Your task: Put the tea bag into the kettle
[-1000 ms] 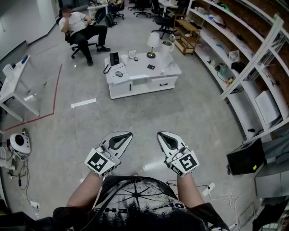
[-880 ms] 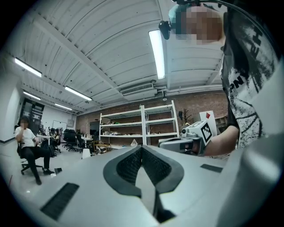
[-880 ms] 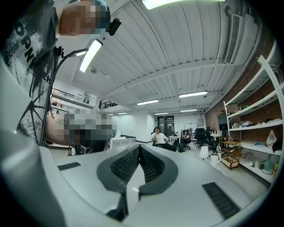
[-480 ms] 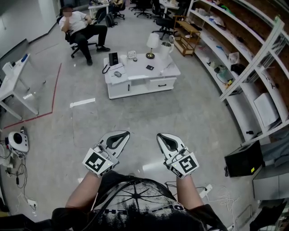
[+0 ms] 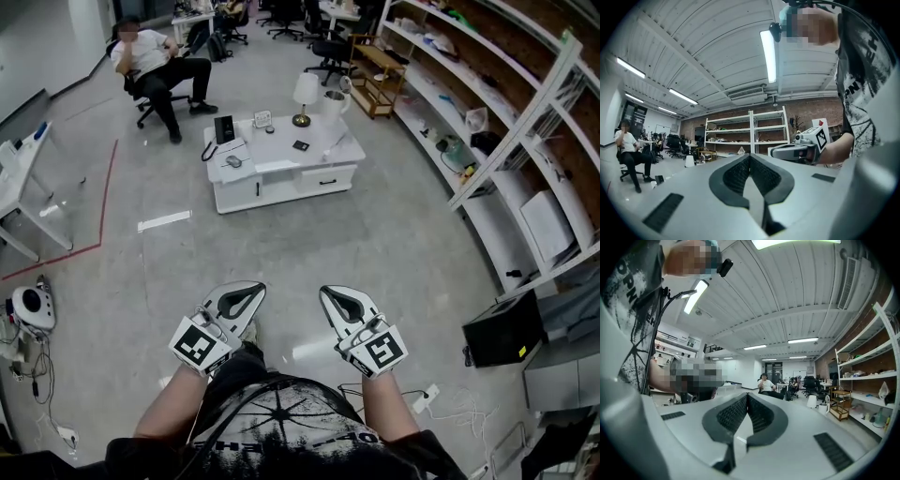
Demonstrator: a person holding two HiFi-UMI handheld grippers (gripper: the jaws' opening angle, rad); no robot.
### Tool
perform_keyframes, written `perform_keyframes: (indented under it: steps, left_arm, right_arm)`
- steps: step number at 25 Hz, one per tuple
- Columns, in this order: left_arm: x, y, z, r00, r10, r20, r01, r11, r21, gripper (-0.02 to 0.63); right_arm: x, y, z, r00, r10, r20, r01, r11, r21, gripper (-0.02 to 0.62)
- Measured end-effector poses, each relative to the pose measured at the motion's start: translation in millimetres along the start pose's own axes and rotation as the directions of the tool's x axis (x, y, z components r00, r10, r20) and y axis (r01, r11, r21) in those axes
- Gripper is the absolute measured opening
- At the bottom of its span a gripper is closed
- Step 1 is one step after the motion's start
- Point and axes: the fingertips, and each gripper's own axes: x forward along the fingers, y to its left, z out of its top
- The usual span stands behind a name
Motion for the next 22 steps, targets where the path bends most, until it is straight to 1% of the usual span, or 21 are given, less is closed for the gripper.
perform_keyframes:
  steps: [2, 5, 9, 11, 15, 19, 22]
  left_arm:
    - [7.6, 3.1, -1.8, 1.0, -0.014, -0.009, 0.014, 1.0, 0.0, 0.006]
    - [20.6, 9.9, -6.2, 0.999, -0.044, 0.008, 0.044, 0.999, -0.007, 0.006]
    - [37.4, 29.1, -8.4, 0.998, -0.064, 0.018, 0.064, 0.998, -0.015, 0.006]
    - [46.7, 40.8, -9.0, 0.997, -0.077, 0.028, 0.077, 0.997, -0.016, 0.006]
    - [63.6, 67.6, -11.0, 0.996, -0.093, 0.014, 0.093, 0.995, -0.023, 0.006]
    - [82.5, 96.5, -8.8, 0.994, -0.111, 0.0, 0.111, 0.994, -0.006, 0.006]
    - [100.1, 119.5, -9.5, 0.991, -0.133, 0.0, 0.133, 0.991, -0.026, 0.006]
  right_arm:
    - [4.3, -6.5, -0.6, 1.0, -0.008, -0.001, 0.008, 1.0, -0.003, 0.009]
    - [13.3, -18.3, -5.0, 1.0, -0.017, -0.009, 0.017, 1.0, 0.001, 0.009]
    - [28.3, -37.9, -12.0, 0.999, -0.035, -0.018, 0.035, 0.999, 0.004, 0.009]
    - [37.8, -51.0, -12.6, 0.999, -0.047, -0.016, 0.047, 0.999, 0.006, 0.009]
    - [61.5, -72.4, -12.0, 0.998, -0.064, -0.016, 0.064, 0.998, 0.017, 0.009]
    - [88.5, -93.3, -6.7, 0.997, -0.073, -0.01, 0.073, 0.997, 0.011, 0.009]
    - [108.8, -114.7, -3.7, 0.996, -0.093, 0.006, 0.093, 0.995, 0.021, 0.009]
